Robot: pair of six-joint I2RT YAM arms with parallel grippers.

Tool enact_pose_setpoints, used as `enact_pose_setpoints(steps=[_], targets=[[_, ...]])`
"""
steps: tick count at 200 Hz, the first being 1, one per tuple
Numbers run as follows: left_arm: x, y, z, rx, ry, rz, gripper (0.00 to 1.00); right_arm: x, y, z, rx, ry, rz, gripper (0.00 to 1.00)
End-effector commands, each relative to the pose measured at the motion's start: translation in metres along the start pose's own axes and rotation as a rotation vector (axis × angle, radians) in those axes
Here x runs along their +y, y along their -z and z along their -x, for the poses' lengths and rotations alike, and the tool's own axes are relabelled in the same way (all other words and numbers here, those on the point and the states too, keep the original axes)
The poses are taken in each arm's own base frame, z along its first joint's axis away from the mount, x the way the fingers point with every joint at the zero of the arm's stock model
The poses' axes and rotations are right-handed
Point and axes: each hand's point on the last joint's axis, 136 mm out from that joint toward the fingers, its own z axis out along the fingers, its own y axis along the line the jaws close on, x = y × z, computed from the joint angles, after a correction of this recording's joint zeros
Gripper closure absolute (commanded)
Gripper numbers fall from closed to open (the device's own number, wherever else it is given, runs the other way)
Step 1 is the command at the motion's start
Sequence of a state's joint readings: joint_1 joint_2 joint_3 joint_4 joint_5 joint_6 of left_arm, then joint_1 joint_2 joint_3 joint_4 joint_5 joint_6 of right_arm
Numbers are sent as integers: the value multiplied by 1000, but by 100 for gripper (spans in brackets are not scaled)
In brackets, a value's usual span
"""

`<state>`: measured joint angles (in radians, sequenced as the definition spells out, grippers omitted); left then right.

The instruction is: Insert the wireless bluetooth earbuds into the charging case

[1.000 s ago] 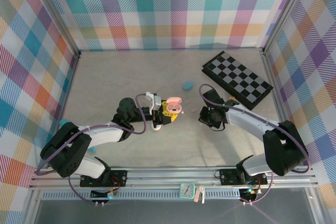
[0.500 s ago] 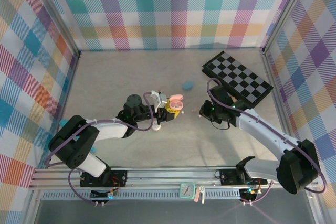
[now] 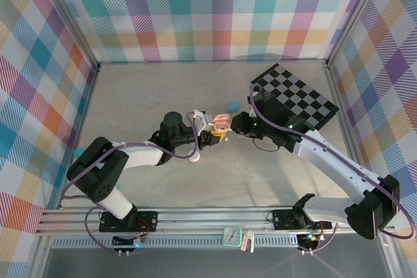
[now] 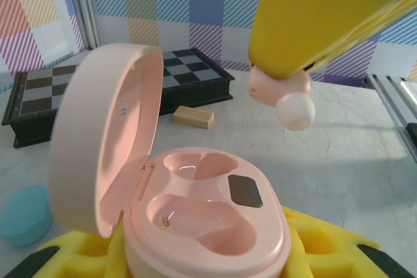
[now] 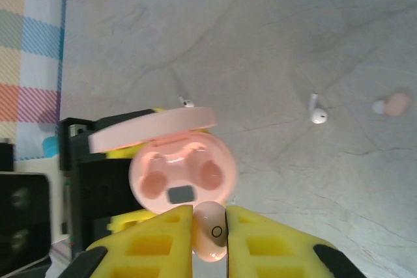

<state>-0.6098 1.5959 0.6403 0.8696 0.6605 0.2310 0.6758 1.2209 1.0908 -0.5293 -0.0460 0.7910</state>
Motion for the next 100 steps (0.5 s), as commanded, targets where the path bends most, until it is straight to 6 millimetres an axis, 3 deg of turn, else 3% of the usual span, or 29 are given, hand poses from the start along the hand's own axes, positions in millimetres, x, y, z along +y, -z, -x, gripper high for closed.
enact_pose_setpoints(steps=[1, 100], targets=[[4, -3, 7, -12, -41, 0, 66, 20, -4, 4, 11, 58, 53, 82], [-3, -7, 6, -10, -40, -21, 66, 34, -28, 6, 61, 83, 76, 82]])
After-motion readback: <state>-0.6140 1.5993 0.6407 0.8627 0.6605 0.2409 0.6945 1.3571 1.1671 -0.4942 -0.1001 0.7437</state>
